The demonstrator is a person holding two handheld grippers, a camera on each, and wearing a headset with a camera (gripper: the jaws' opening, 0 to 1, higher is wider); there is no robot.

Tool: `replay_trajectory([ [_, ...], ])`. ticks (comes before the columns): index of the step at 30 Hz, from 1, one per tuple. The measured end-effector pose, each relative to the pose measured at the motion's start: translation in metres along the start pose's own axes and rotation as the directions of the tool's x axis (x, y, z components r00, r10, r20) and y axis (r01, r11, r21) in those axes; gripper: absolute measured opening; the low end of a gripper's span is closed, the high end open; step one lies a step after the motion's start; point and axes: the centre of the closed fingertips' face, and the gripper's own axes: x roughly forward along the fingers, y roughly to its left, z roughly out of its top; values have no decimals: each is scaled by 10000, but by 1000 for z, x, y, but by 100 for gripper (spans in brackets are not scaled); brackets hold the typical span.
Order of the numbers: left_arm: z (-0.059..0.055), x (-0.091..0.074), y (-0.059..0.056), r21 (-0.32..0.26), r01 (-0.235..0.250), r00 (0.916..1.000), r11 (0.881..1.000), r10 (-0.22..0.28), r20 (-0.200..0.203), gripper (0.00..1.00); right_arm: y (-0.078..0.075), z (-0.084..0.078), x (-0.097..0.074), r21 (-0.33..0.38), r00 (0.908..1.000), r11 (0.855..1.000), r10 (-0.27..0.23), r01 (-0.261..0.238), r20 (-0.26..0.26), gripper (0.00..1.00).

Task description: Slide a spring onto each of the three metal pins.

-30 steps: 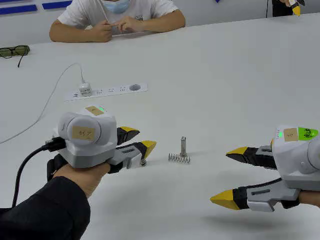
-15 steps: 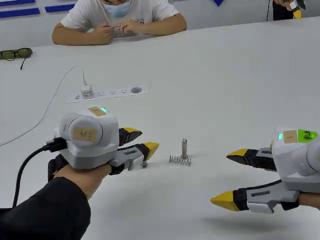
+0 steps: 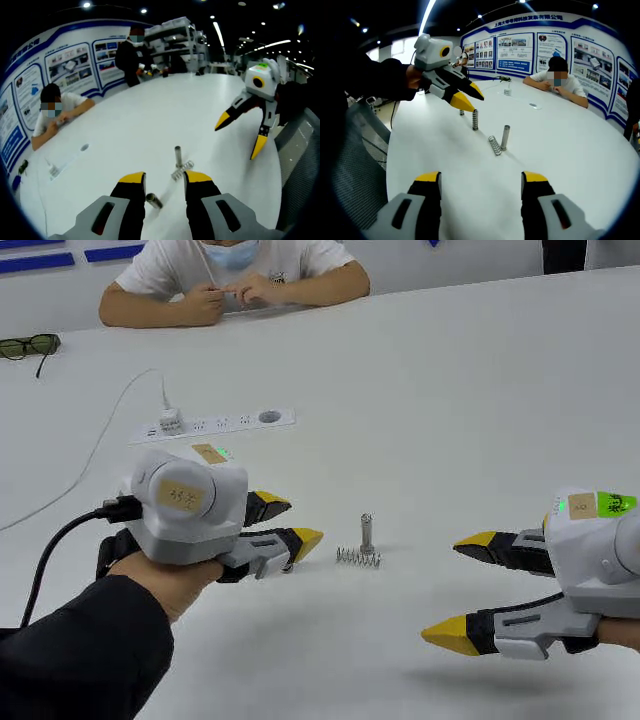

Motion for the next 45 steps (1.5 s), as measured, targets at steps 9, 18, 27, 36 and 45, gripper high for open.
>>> replay_trajectory([
  [9,-2,10,-6,574,747,9959,9956,-715,-553,30,-2,0,-1,51,10000,10000,-42,42,33,66],
  [18,-6,23,-11,1157,1531,9827,9814,-1388,-1226,30,-2,0,-1,92,10000,9999,-54,54,40,66],
  [27,-9,35,-14,1560,2097,9669,9653,-1809,-1802,29,-4,-1,-1,163,9999,9998,-102,101,72,66],
  [36,-13,44,-19,1785,2625,9487,9483,-2199,-2274,28,-5,-2,-1,200,9999,9997,-104,103,60,66],
  [45,-23,55,-21,1906,2991,9296,9350,-2404,-2795,26,-5,-3,-2,228,9999,9996,-137,136,42,66],
])
